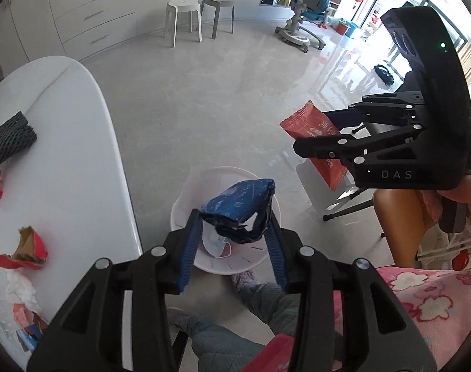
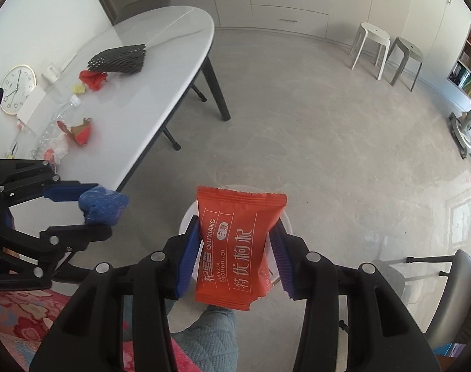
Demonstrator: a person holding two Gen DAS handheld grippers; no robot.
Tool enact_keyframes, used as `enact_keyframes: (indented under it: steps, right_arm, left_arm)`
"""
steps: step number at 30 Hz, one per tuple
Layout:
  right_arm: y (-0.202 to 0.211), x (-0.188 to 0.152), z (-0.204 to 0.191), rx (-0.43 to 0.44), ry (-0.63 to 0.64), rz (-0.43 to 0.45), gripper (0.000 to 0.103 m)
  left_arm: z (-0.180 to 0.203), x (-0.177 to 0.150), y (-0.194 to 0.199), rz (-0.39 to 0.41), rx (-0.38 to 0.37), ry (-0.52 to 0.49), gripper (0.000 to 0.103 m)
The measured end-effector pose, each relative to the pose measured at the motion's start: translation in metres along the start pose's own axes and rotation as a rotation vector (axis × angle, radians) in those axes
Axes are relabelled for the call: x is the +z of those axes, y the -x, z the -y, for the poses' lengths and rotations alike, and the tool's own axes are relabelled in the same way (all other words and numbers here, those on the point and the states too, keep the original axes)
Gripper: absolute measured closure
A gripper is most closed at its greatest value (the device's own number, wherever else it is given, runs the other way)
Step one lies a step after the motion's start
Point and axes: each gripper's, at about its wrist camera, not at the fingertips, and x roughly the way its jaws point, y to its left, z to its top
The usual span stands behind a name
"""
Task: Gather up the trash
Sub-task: 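Drop the blue wrapper from the left tool into the wastebasket while the right tool drops the red wrapper, then move the left tool back over the table toward the crumpled tissue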
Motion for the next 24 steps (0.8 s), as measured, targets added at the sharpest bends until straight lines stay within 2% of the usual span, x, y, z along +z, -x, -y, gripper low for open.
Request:
enact_keyframes:
  steps: [8, 15, 17, 20, 24]
  right_arm:
    - [-0.004, -0.005, 0.015, 0.031, 0.014, -0.02, 0.057]
    - [-0.008, -0.004, 0.009, 0.056, 0.031, -0.021, 0.056]
    - [-0.01, -0.004, 0.004, 0.066, 0.037, -0.026, 0.056]
    - [-0.017, -0.006, -0.004, 0.081, 0.049, -0.045, 0.055]
    - [-0.027, -0.01, -0.016, 0.077, 0.059, -0.073, 0.028]
  left_arm:
    - [0.003, 0.008, 0.01, 0.046, 0.034, 0.06, 0.038]
    - [-0.01, 0.004, 0.037, 0.094, 0.072, 0.105, 0.036]
    - [-0.016, -0.001, 0.051, 0.115, 0.091, 0.121, 0.029]
    - [-0.024, -0.01, 0.072, 0.141, 0.128, 0.153, 0.028]
    - [-0.042, -0.027, 0.094, 0.156, 0.177, 0.219, 0.025]
